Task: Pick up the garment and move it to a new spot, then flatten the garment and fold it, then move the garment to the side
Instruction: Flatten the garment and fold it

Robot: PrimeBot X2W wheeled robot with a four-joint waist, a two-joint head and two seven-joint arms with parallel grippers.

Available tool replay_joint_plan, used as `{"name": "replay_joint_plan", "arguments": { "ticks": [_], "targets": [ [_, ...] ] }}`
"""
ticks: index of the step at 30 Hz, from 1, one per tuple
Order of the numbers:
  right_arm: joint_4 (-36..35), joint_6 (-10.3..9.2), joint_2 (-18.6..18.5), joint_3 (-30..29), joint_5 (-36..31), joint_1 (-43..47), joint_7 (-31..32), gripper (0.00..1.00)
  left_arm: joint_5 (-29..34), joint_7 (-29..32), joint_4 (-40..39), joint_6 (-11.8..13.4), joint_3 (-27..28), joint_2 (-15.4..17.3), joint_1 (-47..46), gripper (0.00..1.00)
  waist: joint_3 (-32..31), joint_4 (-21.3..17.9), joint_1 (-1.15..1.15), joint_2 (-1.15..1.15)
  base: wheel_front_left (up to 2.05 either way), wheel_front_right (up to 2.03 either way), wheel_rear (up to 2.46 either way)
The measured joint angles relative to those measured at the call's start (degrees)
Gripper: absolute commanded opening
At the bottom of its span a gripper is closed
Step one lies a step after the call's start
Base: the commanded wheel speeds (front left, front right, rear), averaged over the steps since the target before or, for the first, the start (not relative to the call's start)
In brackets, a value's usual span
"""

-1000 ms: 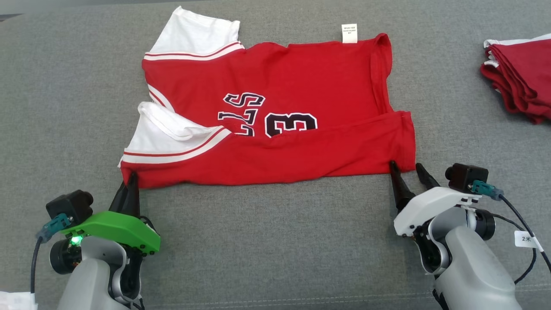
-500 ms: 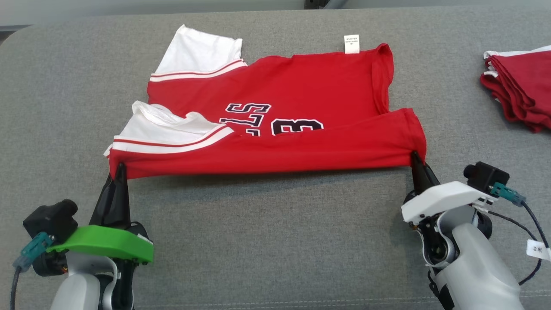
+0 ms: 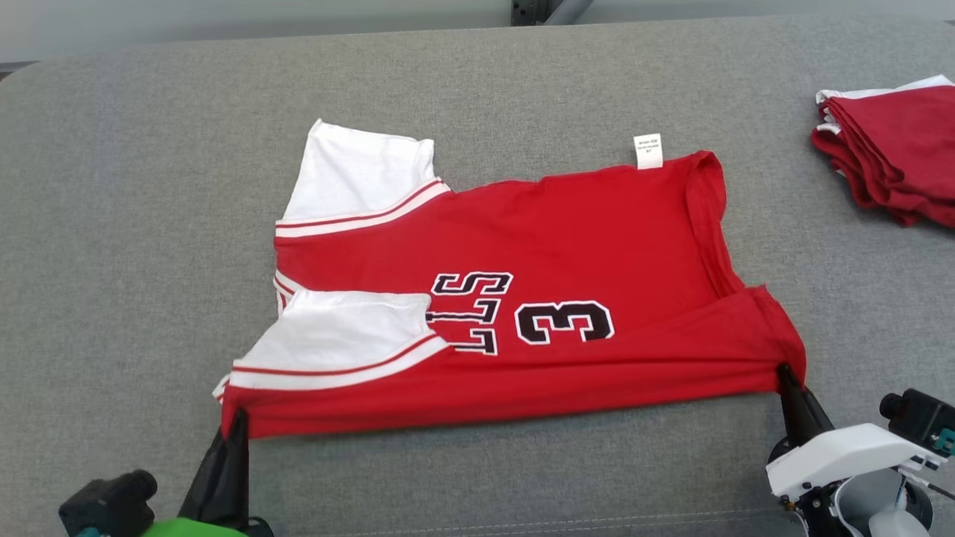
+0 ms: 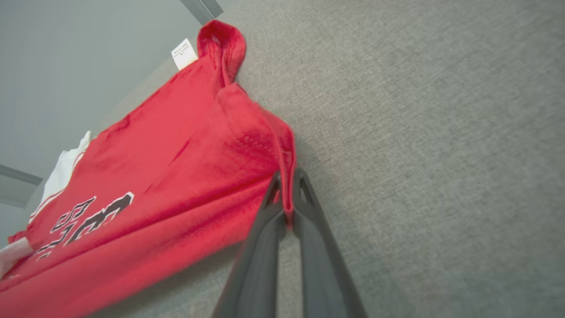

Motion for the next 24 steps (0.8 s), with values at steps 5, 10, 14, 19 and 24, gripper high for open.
{"name": "replay_joint_plan", "arguments": {
  "ticks": [5, 10, 14, 19, 24],
  "targets": [
    [-1.79, -0.02, 0.01, 1.11, 1.20, 3.37, 0.45, 0.00, -1.29, 0.42, 1.15, 0.85, -0.62, -1.23, 3.02, 0.00, 0.06, -0.31, 0.00, 0.00, 0.00, 0.00, 0.00],
    [-2.07, -0.02, 0.03, 1.88, 1.18, 4.94, 0.42, 1.00, -1.80, 0.92, 3.67, 1.38, -1.01, -1.83, 3.27, 0.00, 0.10, -0.70, 0.00, 0.00, 0.00, 0.00, 0.00],
    [-3.56, -0.09, -0.11, 0.18, -0.13, 6.21, -0.08, 1.00, -1.79, 0.47, 4.55, 1.81, -0.80, -1.86, 3.62, 0.81, 0.49, -1.31, 0.00, 0.00, 0.00, 0.00, 0.00],
    [-7.98, -0.09, -0.08, -2.08, -2.65, 6.28, -0.41, 1.00, -0.74, -0.01, 3.01, 1.80, 0.60, 0.78, 3.14, 1.00, 1.20, -2.23, 0.00, 0.00, 0.00, 0.00, 0.00],
    [-13.23, -0.09, -0.09, -2.27, -6.87, 4.22, 1.56, 1.00, 1.27, 2.38, 1.04, 0.96, 0.93, 4.75, -2.94, 1.00, 2.20, -3.37, 0.00, 0.00, 0.00, 0.00, 0.00]
  ]
}}
